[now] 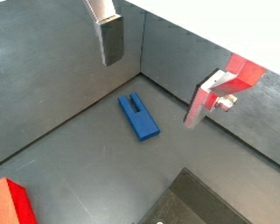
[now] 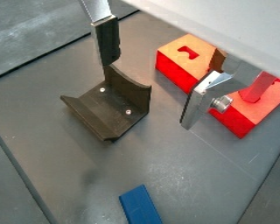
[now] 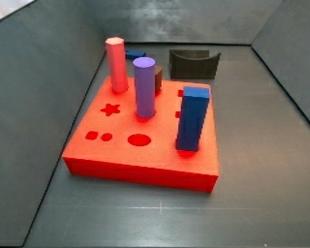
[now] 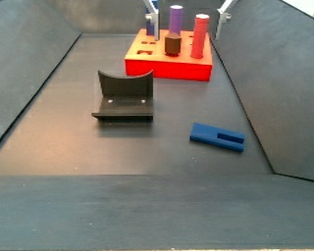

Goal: Pick up the square-circle object. Move up. Place the square-circle object on the fixture. Regrasp the square-circle object. Move to above the board. Insert the square-circle object.
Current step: Pick up the square-circle object.

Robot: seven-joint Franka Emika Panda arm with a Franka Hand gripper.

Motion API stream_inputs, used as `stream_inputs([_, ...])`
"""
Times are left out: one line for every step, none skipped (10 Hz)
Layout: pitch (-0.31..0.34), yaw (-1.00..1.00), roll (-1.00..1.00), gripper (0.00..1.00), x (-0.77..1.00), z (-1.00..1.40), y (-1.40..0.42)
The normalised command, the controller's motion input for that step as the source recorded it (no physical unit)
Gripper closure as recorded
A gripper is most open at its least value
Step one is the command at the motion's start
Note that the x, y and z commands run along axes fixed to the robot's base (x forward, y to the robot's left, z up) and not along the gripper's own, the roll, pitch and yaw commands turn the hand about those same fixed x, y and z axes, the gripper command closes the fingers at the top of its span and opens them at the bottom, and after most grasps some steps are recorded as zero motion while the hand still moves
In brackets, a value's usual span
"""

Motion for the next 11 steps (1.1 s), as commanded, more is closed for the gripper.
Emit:
stream_inputs([0.0, 0.0, 0.0, 0.0, 0.0, 0.0, 0.03])
stream_inputs([0.004, 0.03, 0.03, 0.0, 0.0, -0.03, 0.03])
stream_inputs([0.016, 0.12, 0.1, 0.0, 0.06, -0.16, 0.05])
stream_inputs([-0.071, 0.85, 0.05, 0.0, -0.05, -0.54, 0.26])
stream_inputs([-0.09, 1.0, 0.02, 0.0, -0.12, -0.68, 0.05])
stream_inputs([-0.064, 1.0, 0.0, 0.0, -0.09, -0.71, 0.03])
stream_inputs([-0.031, 1.0, 0.0, 0.0, -0.05, -0.75, 0.03])
stream_inputs([-0.02, 1.0, 0.0, 0.0, -0.03, -0.76, 0.02])
stream_inputs([-0.05, 1.0, 0.0, 0.0, -0.07, -0.81, 0.03])
stream_inputs([-0.17, 0.81, 0.0, 0.0, -0.19, -0.84, 0.42])
stream_inputs([-0.131, 0.58, -0.04, 0.0, -0.15, -0.69, 0.73])
